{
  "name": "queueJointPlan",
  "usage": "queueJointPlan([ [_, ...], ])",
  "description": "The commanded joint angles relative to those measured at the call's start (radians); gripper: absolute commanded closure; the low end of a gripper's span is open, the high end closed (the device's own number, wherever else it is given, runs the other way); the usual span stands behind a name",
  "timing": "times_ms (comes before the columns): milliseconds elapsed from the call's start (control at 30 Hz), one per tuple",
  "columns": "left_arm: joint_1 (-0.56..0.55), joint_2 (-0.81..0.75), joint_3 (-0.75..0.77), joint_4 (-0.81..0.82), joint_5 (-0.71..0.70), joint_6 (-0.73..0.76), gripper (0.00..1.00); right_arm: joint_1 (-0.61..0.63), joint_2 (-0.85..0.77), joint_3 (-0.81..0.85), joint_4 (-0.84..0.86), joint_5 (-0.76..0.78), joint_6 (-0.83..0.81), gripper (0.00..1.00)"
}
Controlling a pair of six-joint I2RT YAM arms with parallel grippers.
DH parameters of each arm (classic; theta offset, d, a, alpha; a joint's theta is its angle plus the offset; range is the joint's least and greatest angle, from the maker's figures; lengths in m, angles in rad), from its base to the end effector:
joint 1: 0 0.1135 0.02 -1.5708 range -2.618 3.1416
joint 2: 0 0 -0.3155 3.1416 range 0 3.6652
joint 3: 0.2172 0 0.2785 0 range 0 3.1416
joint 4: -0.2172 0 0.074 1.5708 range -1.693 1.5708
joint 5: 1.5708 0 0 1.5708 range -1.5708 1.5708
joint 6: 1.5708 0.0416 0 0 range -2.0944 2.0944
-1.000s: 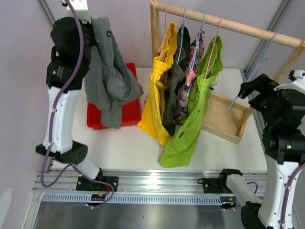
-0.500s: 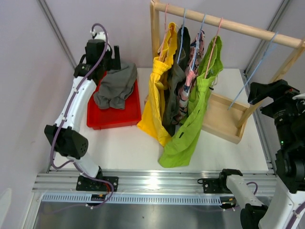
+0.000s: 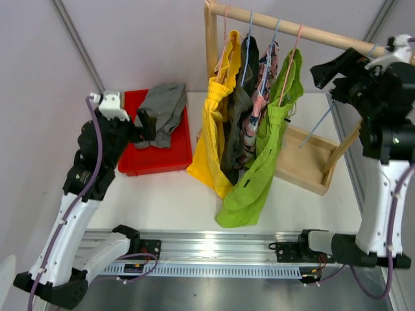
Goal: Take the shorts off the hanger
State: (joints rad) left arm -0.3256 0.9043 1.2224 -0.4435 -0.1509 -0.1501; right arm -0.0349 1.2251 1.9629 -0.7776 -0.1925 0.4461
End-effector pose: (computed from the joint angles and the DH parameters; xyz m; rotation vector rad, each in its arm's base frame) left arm 0.1713 -0.0512 0.4891 0.0360 1.6995 -0.2278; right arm 0.1889 0.0014 0.6331 0.2404 1.6125 0.4719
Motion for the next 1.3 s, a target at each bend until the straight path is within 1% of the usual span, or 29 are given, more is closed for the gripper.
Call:
queueJointPlan([
  [0,-0.003,-0.031,-0.138,0.058,0.079,-0.037,0.01,0.067,0.066,0.004,0.063,0.001,0.013,0.06],
  [33,-0.003,-0.045,-0.191,0.065,0.071,-0.042,0.01,0.084,0.082,0.002,0.072,0.020,0.011,0.07],
  [200,-0.006,-0.094,-0.282,0.115,0.074,-0.049,0.01,0.222,0.184,0.039,0.071,0.108,-0.012,0.07],
  [300,-0.006,-0.088,-0.285,0.117,0.070,-0.046,0.01,0.262,0.205,0.039,0.078,0.160,-0.015,0.08],
  [433,-0.006,-0.088,-0.285,0.118,0.076,-0.048,0.01,0.296,0.209,0.001,0.110,0.191,-0.007,0.08],
  [533,-0.006,-0.093,-0.284,0.118,0.080,-0.048,0.01,0.306,0.224,-0.013,0.129,0.191,-0.001,0.11],
  [633,-0.006,-0.094,-0.282,0.117,0.080,-0.048,0.01,0.326,0.247,-0.016,0.143,0.232,-0.001,0.25],
  [667,-0.006,-0.096,-0.285,0.115,0.079,-0.048,0.01,0.335,0.254,-0.018,0.150,0.238,-0.001,0.34],
  [700,-0.006,-0.096,-0.285,0.117,0.079,-0.049,0.01,0.339,0.260,-0.018,0.153,0.242,-0.001,0.40],
  [833,-0.006,-0.097,-0.287,0.114,0.082,-0.048,0.01,0.349,0.286,-0.019,0.162,0.246,0.005,0.55],
  [867,-0.006,-0.097,-0.288,0.114,0.082,-0.049,0.01,0.351,0.290,-0.019,0.164,0.248,0.005,0.70],
  [933,-0.006,-0.097,-0.288,0.114,0.080,-0.049,0.01,0.362,0.292,-0.019,0.164,0.257,0.000,0.87],
  [967,-0.006,-0.096,-0.290,0.114,0.083,-0.048,0.01,0.363,0.289,-0.019,0.164,0.271,-0.003,1.00],
  [1033,-0.006,-0.097,-0.287,0.112,0.089,-0.046,0.01,0.369,0.284,-0.016,0.156,0.278,-0.009,1.00],
  [1100,-0.006,-0.105,-0.291,0.115,0.125,-0.040,0.01,0.371,0.274,-0.015,0.153,0.292,-0.017,1.00],
  [1167,-0.035,-0.119,-0.294,0.140,0.143,-0.022,0.01,0.369,0.263,-0.010,0.144,0.309,-0.021,1.00],
  [1200,-0.058,-0.126,-0.290,0.140,0.139,-0.013,0.01,0.371,0.249,-0.009,0.141,0.315,-0.027,1.00],
  [1233,-0.129,-0.124,-0.265,0.132,0.113,0.009,0.01,0.369,0.243,0.001,0.136,0.320,-0.030,1.00],
  [1267,-0.176,-0.116,-0.249,0.120,0.049,0.021,0.01,0.369,0.237,0.007,0.130,0.326,-0.032,1.00],
])
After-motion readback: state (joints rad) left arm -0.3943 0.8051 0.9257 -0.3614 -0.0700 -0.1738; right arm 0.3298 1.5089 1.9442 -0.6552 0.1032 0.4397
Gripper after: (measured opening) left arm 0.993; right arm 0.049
